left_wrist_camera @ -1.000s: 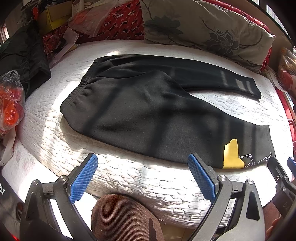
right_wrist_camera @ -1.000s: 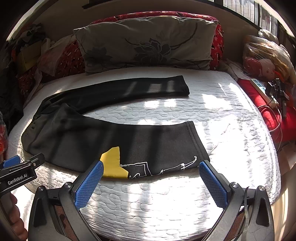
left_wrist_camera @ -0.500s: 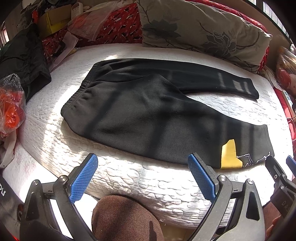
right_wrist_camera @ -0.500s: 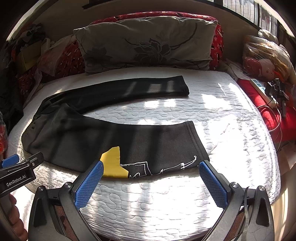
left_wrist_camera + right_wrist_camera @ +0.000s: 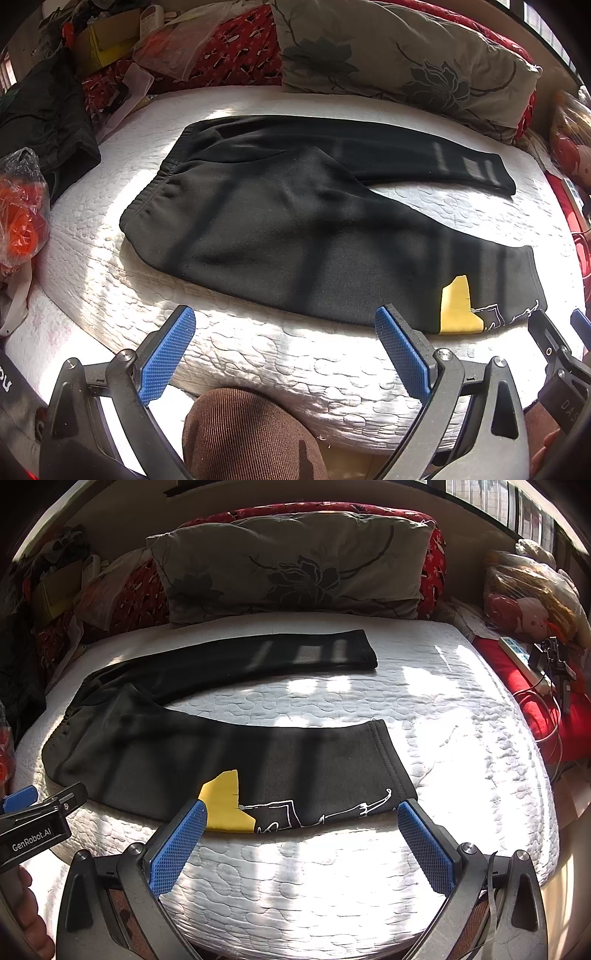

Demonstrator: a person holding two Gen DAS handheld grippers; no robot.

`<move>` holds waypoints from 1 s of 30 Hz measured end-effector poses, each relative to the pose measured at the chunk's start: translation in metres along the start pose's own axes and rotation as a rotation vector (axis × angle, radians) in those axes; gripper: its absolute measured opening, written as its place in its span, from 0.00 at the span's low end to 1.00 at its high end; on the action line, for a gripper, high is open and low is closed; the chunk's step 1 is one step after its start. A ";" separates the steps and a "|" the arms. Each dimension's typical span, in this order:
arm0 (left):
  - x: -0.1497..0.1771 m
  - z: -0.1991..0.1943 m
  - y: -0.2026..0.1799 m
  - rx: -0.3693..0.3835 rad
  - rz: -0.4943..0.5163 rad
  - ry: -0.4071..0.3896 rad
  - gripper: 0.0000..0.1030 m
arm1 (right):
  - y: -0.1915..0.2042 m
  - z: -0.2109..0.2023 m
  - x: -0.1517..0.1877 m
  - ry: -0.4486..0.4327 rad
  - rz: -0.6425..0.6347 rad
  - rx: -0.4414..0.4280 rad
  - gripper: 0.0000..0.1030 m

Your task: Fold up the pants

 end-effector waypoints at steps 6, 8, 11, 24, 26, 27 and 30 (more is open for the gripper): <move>-0.001 0.002 0.000 -0.001 0.003 0.006 0.96 | 0.002 0.002 -0.002 -0.003 0.004 -0.010 1.00; -0.003 0.005 0.001 0.000 0.005 0.018 0.96 | 0.002 0.003 -0.004 -0.005 0.006 -0.016 1.00; -0.007 0.011 0.004 0.000 0.014 0.046 0.96 | -0.001 0.005 -0.013 -0.011 0.004 -0.027 1.00; -0.061 0.051 0.064 -0.060 0.067 0.167 0.96 | -0.061 0.058 -0.138 0.010 0.008 -0.025 1.00; -0.078 0.056 0.080 -0.080 0.067 0.163 0.96 | -0.071 0.080 -0.159 0.048 0.027 -0.051 1.00; -0.087 0.058 0.088 -0.092 0.074 0.162 0.96 | -0.076 0.093 -0.169 0.072 0.040 -0.059 1.00; -0.118 0.070 0.111 -0.093 0.073 0.189 0.96 | -0.081 0.129 -0.192 0.135 0.044 -0.107 0.98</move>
Point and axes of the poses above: each gripper's, at about its wrist camera, not at the fingertips, and z roughly the way its jaws point, y to its left, x to its underside, the point moved 6 cm from there along z, roughly the way its jaws point, and after that the axes turned 8 degrees about z, right-handed, at the moved point
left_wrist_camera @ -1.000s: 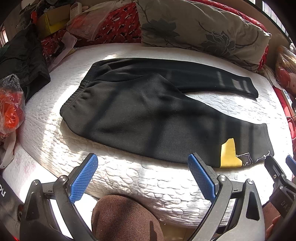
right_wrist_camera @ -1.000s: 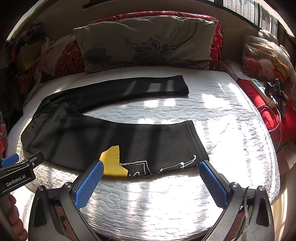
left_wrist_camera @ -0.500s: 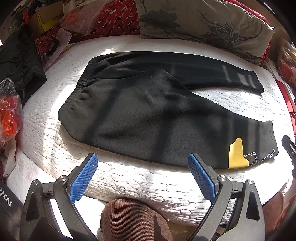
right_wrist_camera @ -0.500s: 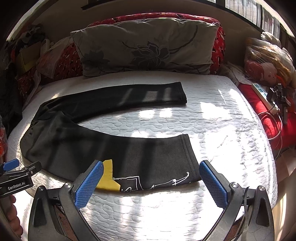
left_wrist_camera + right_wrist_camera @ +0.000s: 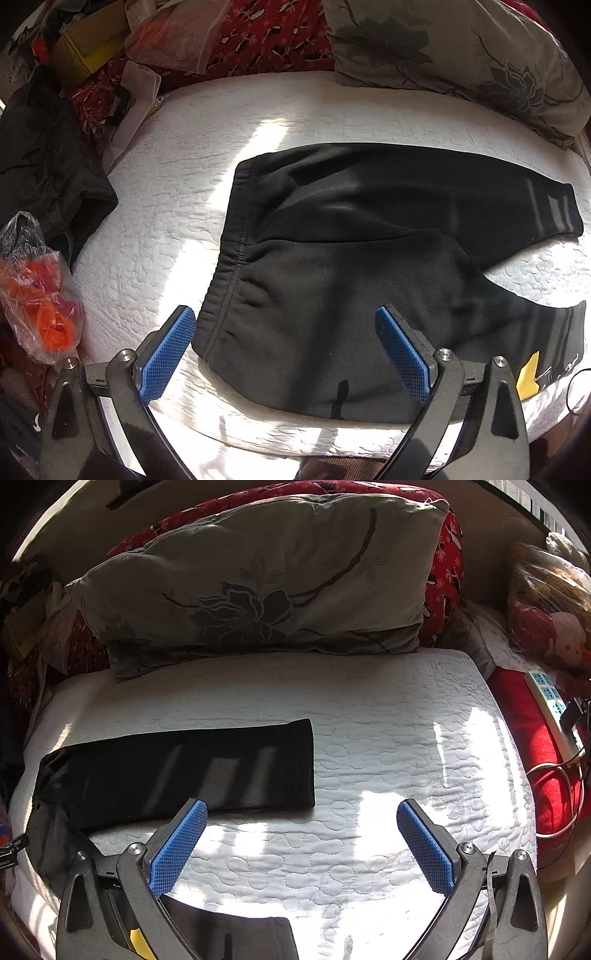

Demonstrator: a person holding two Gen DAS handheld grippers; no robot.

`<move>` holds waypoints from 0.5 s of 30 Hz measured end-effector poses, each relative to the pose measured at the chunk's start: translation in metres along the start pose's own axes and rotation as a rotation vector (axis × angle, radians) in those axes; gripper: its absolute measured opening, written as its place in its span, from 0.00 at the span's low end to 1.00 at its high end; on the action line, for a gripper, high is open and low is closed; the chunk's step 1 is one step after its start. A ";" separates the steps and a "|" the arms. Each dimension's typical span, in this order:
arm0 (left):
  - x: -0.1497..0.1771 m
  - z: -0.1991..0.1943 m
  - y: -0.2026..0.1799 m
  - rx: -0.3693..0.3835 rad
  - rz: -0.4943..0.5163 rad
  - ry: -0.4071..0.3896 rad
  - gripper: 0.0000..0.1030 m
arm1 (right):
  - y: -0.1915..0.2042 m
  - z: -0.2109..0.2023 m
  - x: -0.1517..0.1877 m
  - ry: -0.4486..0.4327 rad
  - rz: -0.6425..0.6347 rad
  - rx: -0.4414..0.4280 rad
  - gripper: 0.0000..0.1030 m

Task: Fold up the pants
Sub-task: 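Grasp the pant leg cuff with the right gripper while the left gripper grasps the waistband edge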

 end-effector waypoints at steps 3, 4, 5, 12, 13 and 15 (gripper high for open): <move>-0.028 0.012 0.023 0.060 -0.050 0.039 0.96 | 0.004 0.026 -0.024 0.042 -0.030 -0.027 0.85; -0.036 0.018 0.031 0.078 -0.067 0.056 0.96 | 0.004 0.038 -0.029 0.075 -0.021 -0.039 0.83; -0.044 0.023 0.037 0.097 -0.085 0.070 0.96 | 0.004 0.047 -0.035 0.096 -0.011 -0.051 0.78; -0.088 0.067 0.062 0.202 -0.147 0.175 0.96 | 0.010 0.093 -0.055 0.213 0.052 -0.161 0.65; -0.091 0.073 0.063 0.228 -0.161 0.193 0.96 | 0.010 0.096 -0.056 0.226 0.066 -0.177 0.65; -0.098 0.087 0.066 0.262 -0.183 0.222 0.96 | 0.008 0.101 -0.058 0.241 0.087 -0.198 0.65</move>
Point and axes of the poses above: each gripper's, at about its wrist camera, not at the fingertips, and z roughly the way its jaws point, y to its left, x to its underside, the point moved 6 cm from there along z, roughly the way its jaws point, and after that the axes turned 8 degrees about z, right-handed, at the moved point
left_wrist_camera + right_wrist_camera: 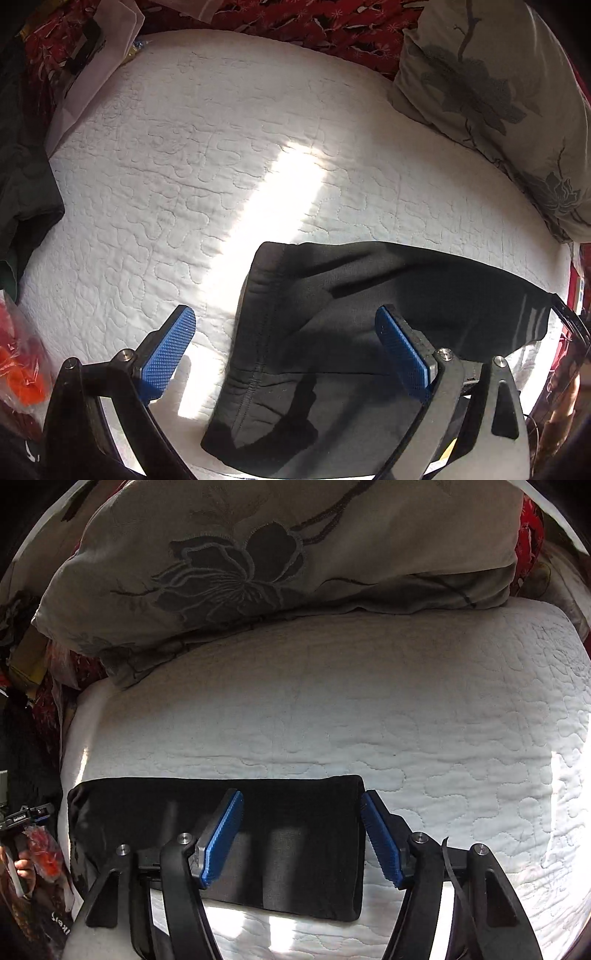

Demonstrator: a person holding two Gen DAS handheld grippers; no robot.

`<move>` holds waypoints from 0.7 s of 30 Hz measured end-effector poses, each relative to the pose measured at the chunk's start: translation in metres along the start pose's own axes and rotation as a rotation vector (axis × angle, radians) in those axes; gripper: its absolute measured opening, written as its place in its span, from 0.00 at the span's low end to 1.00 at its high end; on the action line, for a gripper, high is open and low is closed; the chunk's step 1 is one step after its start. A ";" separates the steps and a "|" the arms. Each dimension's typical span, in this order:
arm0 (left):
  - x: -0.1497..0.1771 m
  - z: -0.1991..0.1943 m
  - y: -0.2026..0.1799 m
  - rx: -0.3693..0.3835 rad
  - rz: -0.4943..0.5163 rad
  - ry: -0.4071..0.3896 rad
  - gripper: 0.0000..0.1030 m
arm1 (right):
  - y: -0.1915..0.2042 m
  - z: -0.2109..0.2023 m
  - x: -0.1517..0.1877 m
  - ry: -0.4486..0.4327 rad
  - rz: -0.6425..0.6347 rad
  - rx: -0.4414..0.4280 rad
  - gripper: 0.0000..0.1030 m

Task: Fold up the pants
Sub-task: 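Grasp the pant leg cuff with the right gripper while the left gripper grasps the waistband edge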

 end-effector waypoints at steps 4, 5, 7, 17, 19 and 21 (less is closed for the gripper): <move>-0.014 0.023 0.003 0.044 -0.014 0.063 0.96 | -0.011 0.009 -0.006 0.017 0.015 0.025 0.65; -0.016 0.028 0.004 0.043 -0.006 0.081 0.96 | -0.012 0.010 -0.006 0.021 0.020 0.026 0.65; -0.019 0.037 0.005 0.040 0.004 0.103 0.96 | -0.016 0.012 -0.004 0.035 0.026 0.033 0.66; -0.028 0.067 -0.025 0.060 0.226 0.206 0.96 | -0.014 0.016 -0.007 0.029 0.029 0.034 0.66; -0.030 0.066 -0.027 0.075 0.247 0.209 0.96 | -0.017 0.014 -0.007 0.035 0.016 0.039 0.66; -0.032 0.063 -0.027 0.088 0.261 0.198 0.96 | -0.018 0.014 -0.008 0.039 0.015 0.037 0.66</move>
Point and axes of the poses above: each gripper's, at about its wrist camera, not at the fingertips, and z roughly the way its jaws point, y to its left, x to its underside, the point moved 6 cm from there along z, roughly the way its jaws point, and after that the axes turned 8 degrees about z, right-handed, at the moved point
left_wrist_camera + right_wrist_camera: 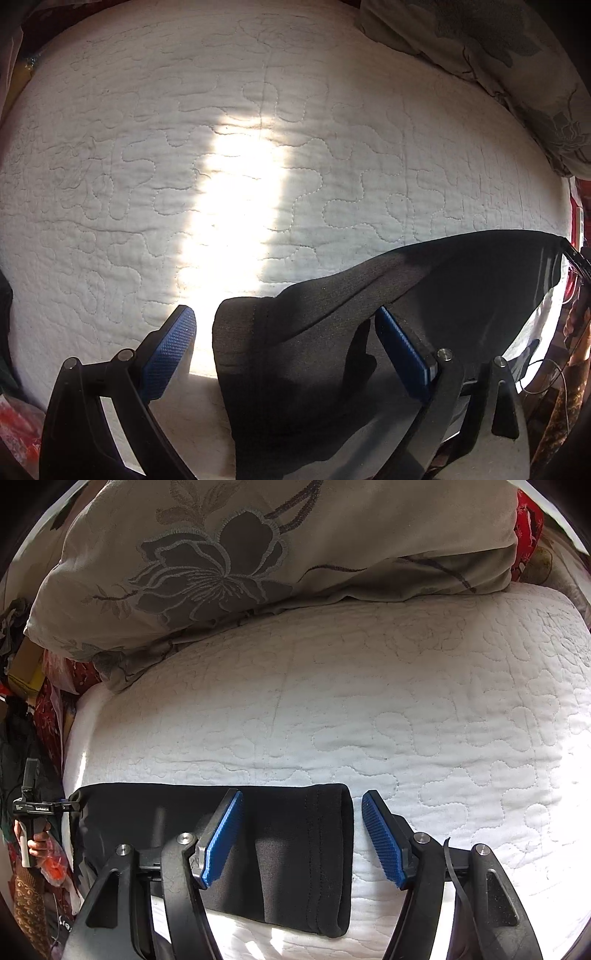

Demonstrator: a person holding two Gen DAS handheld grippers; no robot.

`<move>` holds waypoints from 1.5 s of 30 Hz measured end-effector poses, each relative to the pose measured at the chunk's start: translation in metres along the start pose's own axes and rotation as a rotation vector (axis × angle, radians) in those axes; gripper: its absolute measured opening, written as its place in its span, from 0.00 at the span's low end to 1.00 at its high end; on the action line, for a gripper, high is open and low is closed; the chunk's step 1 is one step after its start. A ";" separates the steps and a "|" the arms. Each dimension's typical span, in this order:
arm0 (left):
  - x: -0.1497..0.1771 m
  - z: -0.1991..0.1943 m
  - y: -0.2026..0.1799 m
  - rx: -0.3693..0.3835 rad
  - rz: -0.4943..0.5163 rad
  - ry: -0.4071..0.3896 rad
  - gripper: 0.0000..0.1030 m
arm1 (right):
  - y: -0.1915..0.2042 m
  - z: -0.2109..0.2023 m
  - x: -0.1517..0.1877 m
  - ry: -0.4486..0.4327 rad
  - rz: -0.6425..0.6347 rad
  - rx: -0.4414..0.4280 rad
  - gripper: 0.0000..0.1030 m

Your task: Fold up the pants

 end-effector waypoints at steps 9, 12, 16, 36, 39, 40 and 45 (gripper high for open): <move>0.015 0.014 -0.010 -0.024 0.108 0.004 0.96 | -0.005 0.000 -0.001 0.040 -0.022 -0.068 0.68; 0.010 0.021 -0.017 -0.043 0.103 -0.010 0.96 | -0.002 0.004 -0.002 0.056 -0.050 -0.054 0.64; 0.010 0.034 -0.028 -0.072 0.104 -0.046 0.71 | 0.010 0.003 0.003 0.073 -0.123 -0.038 0.20; 0.039 -0.085 -0.084 -0.292 0.154 -0.260 0.29 | 0.045 -0.057 0.039 -0.051 -0.244 0.040 0.20; 0.050 -0.102 -0.080 -0.305 0.161 -0.303 0.29 | 0.054 -0.076 0.050 -0.077 -0.290 0.046 0.20; 0.056 -0.107 -0.080 -0.305 0.157 -0.317 0.29 | 0.057 -0.083 0.055 -0.087 -0.304 0.048 0.20; 0.096 -0.123 -0.071 -0.294 0.135 -0.381 0.29 | 0.065 -0.114 0.089 -0.125 -0.356 0.038 0.20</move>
Point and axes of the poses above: each gripper's, at about its wrist camera, not at the fingertips, and z roughly the way its jaws point, y to its left, x to its underside, the point moved 6 cm from there along z, roughly the way its jaws point, and after that the axes turned 8 degrees about z, right-handed, at the moved point
